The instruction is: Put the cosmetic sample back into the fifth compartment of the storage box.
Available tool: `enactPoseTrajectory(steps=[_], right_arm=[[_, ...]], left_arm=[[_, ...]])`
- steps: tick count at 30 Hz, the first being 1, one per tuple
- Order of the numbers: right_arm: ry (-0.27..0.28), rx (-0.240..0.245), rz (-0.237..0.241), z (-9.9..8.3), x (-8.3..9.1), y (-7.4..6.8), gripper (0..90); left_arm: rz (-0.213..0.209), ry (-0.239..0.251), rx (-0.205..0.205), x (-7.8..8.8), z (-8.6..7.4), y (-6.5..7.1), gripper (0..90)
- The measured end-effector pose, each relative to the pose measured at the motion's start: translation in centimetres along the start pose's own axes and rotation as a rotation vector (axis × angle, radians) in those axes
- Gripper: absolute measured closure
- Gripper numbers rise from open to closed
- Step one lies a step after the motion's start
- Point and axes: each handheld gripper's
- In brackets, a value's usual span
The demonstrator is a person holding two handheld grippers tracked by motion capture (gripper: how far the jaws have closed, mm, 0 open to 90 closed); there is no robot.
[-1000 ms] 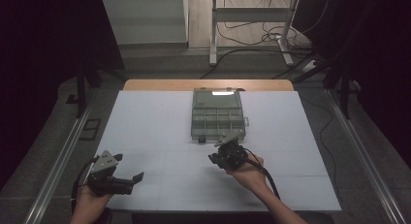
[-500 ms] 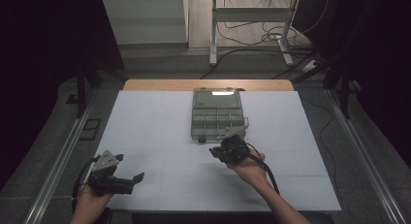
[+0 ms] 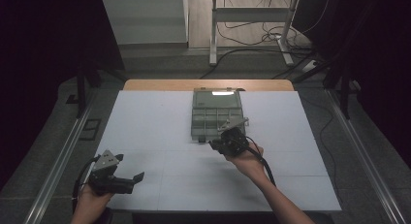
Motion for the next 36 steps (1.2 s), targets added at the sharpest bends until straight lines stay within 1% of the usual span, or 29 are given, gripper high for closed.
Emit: enactPoseTrajectory(steps=[11,17,28,29,36], right_arm=[[0.012,-0.003,-0.001,1.0,-0.7,0.8,80.6],[0.019,-0.002,-0.005,1.4,-1.0,1.2,80.6],[0.028,-0.017,-0.007,2.2,-1.8,2.0,80.6],[0.029,-0.012,-0.007,2.3,-1.8,2.1,80.6],[0.043,-0.019,-0.013,3.0,-2.1,2.7,80.6]], left_arm=[[0.002,0.001,-0.003,0.0,0.0,0.0,0.0],[0.003,-0.003,-0.012,0.0,0.0,0.1,0.1],[0.002,-0.006,-0.019,0.0,0.1,0.1,0.1],[0.002,-0.006,-0.020,0.0,0.1,0.1,0.1],[0.002,-0.007,-0.021,-0.1,0.1,0.1,0.2]])
Point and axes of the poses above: each handheld gripper's, and its own axes: x roughly backward along the jaws, z roughly out of its top, y roughly to its right, and after that the axes turned 12 degrees about z, right-handed
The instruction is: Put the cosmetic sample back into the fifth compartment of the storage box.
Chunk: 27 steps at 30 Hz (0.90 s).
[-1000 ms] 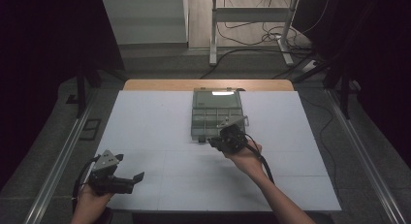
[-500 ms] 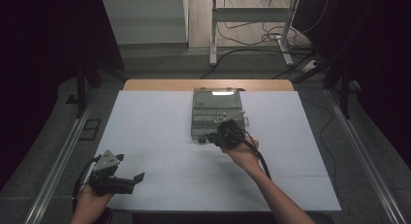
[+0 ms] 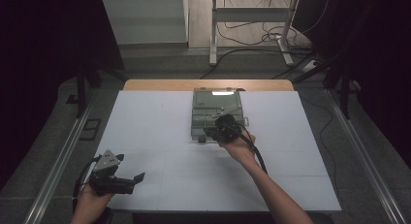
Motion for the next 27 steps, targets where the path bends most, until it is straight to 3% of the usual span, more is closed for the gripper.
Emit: enactPoseTrajectory(steps=[27], right_arm=[[0.026,-0.001,-0.015,2.7,-3.1,1.2,80.6]], left_arm=[[0.000,-0.004,-0.007,-0.1,0.0,0.1,0.3]])
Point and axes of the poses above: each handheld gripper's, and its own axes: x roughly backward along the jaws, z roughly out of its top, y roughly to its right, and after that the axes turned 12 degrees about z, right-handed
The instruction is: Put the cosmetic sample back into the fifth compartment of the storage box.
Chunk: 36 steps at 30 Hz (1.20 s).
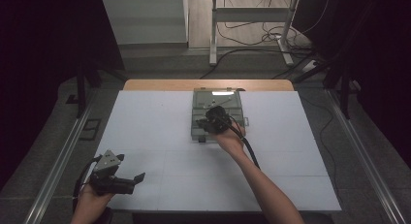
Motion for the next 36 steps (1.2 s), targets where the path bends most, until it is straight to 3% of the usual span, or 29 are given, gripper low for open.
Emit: enactPoseTrajectory(steps=[10,21,27,36], right_arm=[[0.008,0.003,-0.010,0.9,-1.4,0.3,80.5],[-0.024,-0.012,-0.024,0.4,-2.6,0.9,79.6],[-0.018,-0.048,-0.019,0.3,-2.6,1.2,74.0],[-0.037,-0.036,-0.012,0.3,-2.3,0.8,68.8]], left_arm=[[-0.004,-0.001,-0.001,0.0,0.0,0.0,0.3],[-0.005,-0.001,-0.002,0.0,0.0,0.0,0.3],[-0.005,-0.002,-0.002,0.0,0.0,0.0,0.3],[-0.003,-0.001,-0.003,0.0,0.0,0.0,0.3]])
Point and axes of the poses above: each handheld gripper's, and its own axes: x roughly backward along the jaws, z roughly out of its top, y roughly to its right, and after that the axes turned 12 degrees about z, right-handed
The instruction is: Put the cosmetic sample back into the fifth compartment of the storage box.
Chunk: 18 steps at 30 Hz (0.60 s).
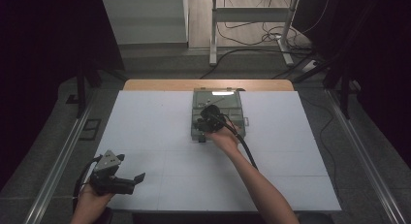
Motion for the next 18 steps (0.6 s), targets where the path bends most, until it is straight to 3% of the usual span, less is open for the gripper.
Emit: enactPoseTrajectory(steps=[10,18], right_arm=[[-0.009,0.024,0.025,-0.2,0.9,-0.5,60.1],[0.005,0.034,0.030,-0.6,1.8,-0.8,58.2]], left_arm=[[0.001,-0.001,0.000,0.0,0.0,0.0,0.3],[0.002,-0.003,-0.001,0.0,0.0,0.0,0.3]])
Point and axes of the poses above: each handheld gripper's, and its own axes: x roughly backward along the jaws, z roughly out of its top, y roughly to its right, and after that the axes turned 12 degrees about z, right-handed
